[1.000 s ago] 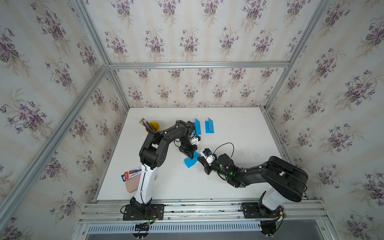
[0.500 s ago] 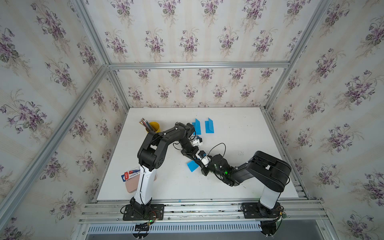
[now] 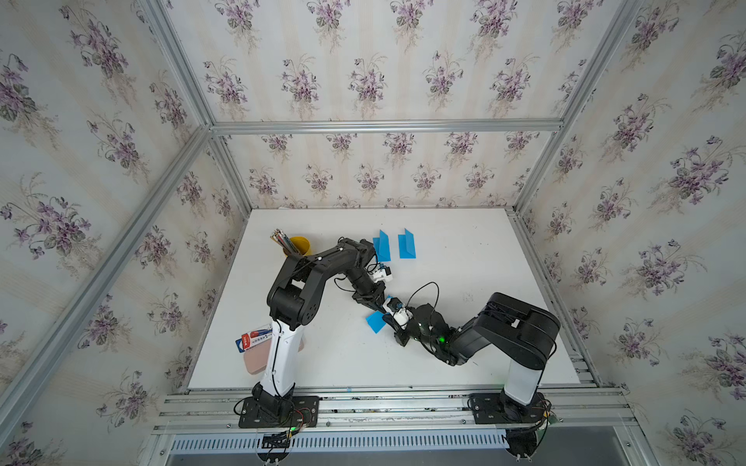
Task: Fold the square paper along the opposite sides
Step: Smooth out the paper at the center of the board.
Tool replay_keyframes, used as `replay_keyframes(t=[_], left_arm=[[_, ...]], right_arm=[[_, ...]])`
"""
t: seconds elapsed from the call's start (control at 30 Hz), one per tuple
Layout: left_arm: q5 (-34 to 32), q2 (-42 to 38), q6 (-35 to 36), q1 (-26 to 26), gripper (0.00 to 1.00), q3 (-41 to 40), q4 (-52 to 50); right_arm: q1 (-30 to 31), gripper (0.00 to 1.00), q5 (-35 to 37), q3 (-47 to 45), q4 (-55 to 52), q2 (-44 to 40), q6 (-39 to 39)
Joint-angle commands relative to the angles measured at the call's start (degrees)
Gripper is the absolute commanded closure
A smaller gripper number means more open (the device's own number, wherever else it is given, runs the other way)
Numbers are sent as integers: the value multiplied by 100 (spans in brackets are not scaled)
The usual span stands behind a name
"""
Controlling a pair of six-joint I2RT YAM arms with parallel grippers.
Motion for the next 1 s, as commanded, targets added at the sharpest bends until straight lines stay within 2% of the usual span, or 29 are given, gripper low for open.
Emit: replay_keyframes(t=[0.0, 0.1, 0.2, 0.3, 0.47, 0.7, 0.97], left_arm=[[-205, 64, -8, -9, 89, 23, -177], [-431, 144, 21, -18, 100, 59, -251], [-695, 255, 72, -18, 100, 111, -340], [-698, 313, 150, -23, 97, 167, -374], [-686, 331, 231, -18, 85, 191, -394], [-604, 339, 292, -19, 82, 182, -356], [-557, 310, 193, -18, 81, 90, -182]], right_arm=[[-4, 100, 73, -36, 149, -85, -57], [2, 100, 51, -49, 41, -326, -63], [3, 100, 73, -70, -83, -588, -108], [3, 100, 123, -83, -77, -594, -193], [11, 100, 104, -22, 158, -203, -206], [11, 100, 272, 149, 164, 215, -384], [177, 100, 871, -56, -161, 303, -445]])
